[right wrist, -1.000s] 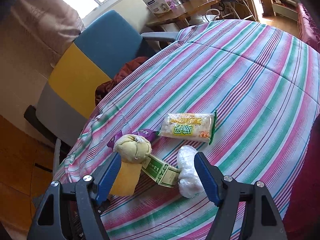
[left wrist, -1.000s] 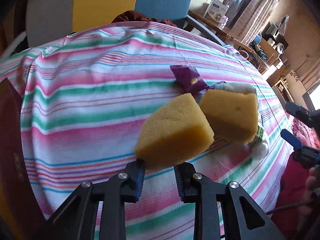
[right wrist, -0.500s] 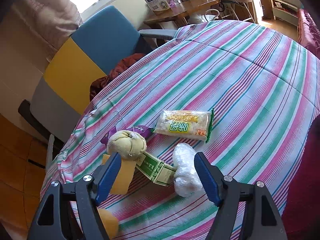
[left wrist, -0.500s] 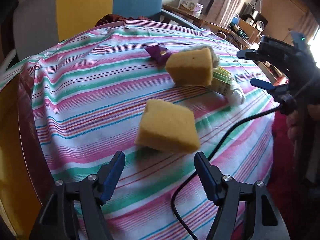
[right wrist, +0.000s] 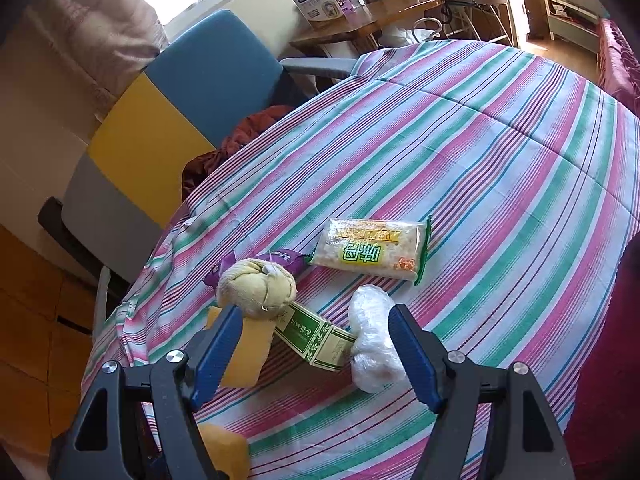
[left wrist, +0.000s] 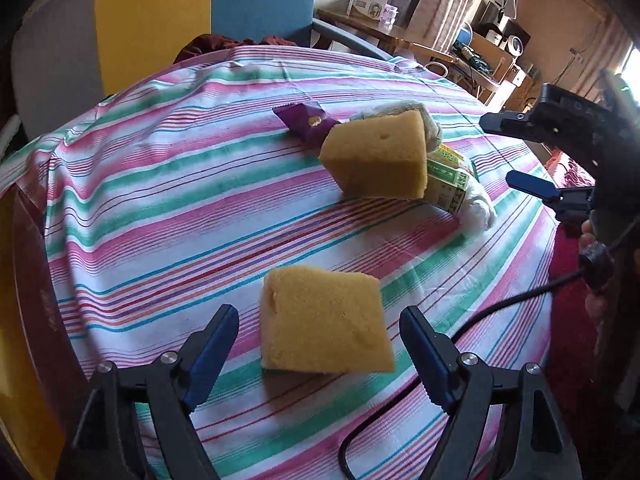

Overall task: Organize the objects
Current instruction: 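Grasp the second yellow sponge with the left gripper and lift it, then hold the sponge in left while right grasps the purple snack packet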

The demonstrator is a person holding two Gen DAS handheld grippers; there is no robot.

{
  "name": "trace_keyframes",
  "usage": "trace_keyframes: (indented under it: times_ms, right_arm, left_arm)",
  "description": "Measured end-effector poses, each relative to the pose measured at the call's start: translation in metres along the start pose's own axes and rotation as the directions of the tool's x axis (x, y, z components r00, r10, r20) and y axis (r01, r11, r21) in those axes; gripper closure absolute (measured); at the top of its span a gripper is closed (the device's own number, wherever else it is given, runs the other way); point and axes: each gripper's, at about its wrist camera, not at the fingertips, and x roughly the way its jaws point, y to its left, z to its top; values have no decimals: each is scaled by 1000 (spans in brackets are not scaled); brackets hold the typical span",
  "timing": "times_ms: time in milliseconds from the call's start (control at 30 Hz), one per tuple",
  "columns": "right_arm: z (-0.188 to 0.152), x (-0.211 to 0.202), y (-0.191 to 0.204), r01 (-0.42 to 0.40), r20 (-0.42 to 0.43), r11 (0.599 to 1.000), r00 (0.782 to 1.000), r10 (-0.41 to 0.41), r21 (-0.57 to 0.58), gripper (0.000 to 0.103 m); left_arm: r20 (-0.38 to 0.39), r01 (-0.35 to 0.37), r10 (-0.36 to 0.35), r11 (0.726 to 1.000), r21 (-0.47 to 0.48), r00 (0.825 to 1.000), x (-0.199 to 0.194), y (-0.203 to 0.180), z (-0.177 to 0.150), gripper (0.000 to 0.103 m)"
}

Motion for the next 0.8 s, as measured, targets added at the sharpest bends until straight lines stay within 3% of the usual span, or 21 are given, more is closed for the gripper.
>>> trace_keyframes:
  times_ms: [133,233,433,533,633,800]
  right_arm:
    - [0,0,3,4,1,1000,1000,-4,-14,26]
    - [-3,-1,13,-9,5,998,1000,9,-62,26]
    - [-7,3,55,-45,-19,968,999,42,-246,26]
    - [-4,16,90,-43,-49,919,998,26,-393,26]
    - [2,40,130,-34,-74,834,997,-9,-550,26]
    - [10,106,171,20,-135,702,977,-165,-712,27]
  left_arm:
    - [-28,4,-5,999,-35,1000,18,0,-3,25]
    - [32,-22,23,1000,-5,999,14,2,-12,42]
    - [98,-23,22,1000,7,995,4,13,-30,43]
    - [117,-5,4,1000,5,993,2,17,-33,43]
    - [125,16,-14,1000,-9,992,2,19,-33,43]
    - [138,36,-34,999,-15,990,3,20,-33,43]
